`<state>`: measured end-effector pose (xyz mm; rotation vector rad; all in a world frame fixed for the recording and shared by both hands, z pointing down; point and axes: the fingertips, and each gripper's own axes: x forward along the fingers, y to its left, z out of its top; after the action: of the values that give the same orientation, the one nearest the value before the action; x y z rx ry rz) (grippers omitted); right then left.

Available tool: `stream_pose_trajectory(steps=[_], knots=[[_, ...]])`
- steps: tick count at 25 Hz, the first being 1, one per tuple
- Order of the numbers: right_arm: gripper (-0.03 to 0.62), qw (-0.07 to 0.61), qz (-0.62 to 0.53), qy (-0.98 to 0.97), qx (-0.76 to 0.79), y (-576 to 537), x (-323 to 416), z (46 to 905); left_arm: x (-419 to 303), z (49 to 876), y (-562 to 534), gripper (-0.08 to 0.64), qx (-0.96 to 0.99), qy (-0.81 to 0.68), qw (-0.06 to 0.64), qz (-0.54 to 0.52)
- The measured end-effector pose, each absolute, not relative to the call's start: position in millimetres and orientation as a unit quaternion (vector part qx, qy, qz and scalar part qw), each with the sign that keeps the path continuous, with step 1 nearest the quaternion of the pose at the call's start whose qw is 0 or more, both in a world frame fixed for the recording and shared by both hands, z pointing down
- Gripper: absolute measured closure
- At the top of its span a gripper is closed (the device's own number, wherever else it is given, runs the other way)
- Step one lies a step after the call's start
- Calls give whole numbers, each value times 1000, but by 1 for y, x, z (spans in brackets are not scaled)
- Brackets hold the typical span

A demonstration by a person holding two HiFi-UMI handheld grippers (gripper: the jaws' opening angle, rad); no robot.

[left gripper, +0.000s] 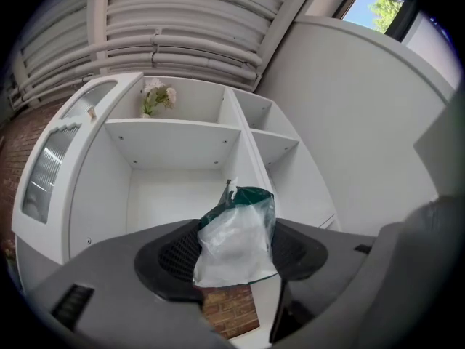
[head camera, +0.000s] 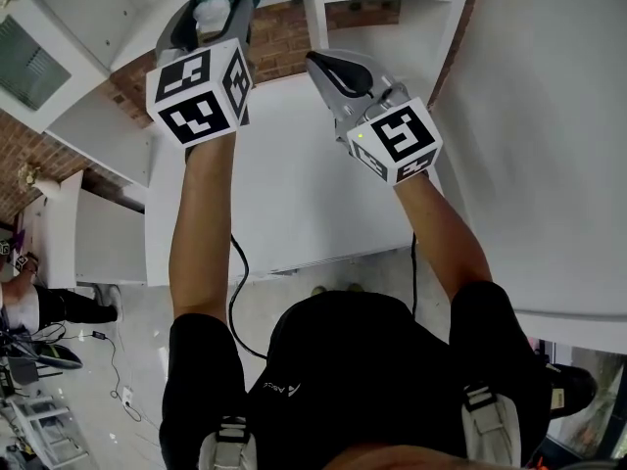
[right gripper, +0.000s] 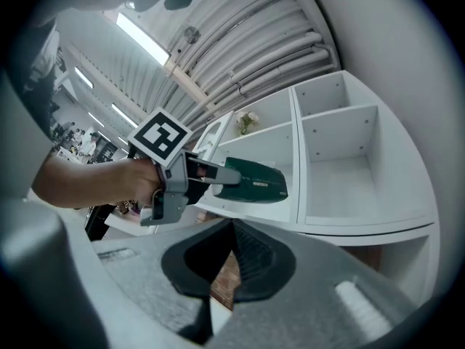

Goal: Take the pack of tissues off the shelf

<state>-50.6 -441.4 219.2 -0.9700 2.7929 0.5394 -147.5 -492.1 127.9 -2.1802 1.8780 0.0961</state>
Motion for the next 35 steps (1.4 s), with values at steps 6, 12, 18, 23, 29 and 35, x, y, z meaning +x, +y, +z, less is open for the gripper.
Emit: stream_pose_trajectory(steps=[6, 12, 18, 23, 29, 35], knots=[[592, 86, 165, 929, -321, -431, -51, 221, -148, 134, -450, 293, -762, 629, 142, 60], [592, 98, 154, 930, -320, -422, -51, 228, -150, 143, -420, 293, -764, 621, 157, 74], [592, 110, 153, 928, -322, -415, -47, 227, -147, 155, -404, 293, -767, 615, 166, 77], [592, 107, 159, 925, -328, -410, -45, 228, -146, 163, -397, 294, -771, 610, 166, 82], [592, 102, 160, 924, -331, -408, -45, 231, -146, 164, -392, 295, -773, 607, 167, 85], [591, 121, 162, 927, -316, -402, -49, 226, -151, 165, -389, 295, -773, 607, 166, 87]])
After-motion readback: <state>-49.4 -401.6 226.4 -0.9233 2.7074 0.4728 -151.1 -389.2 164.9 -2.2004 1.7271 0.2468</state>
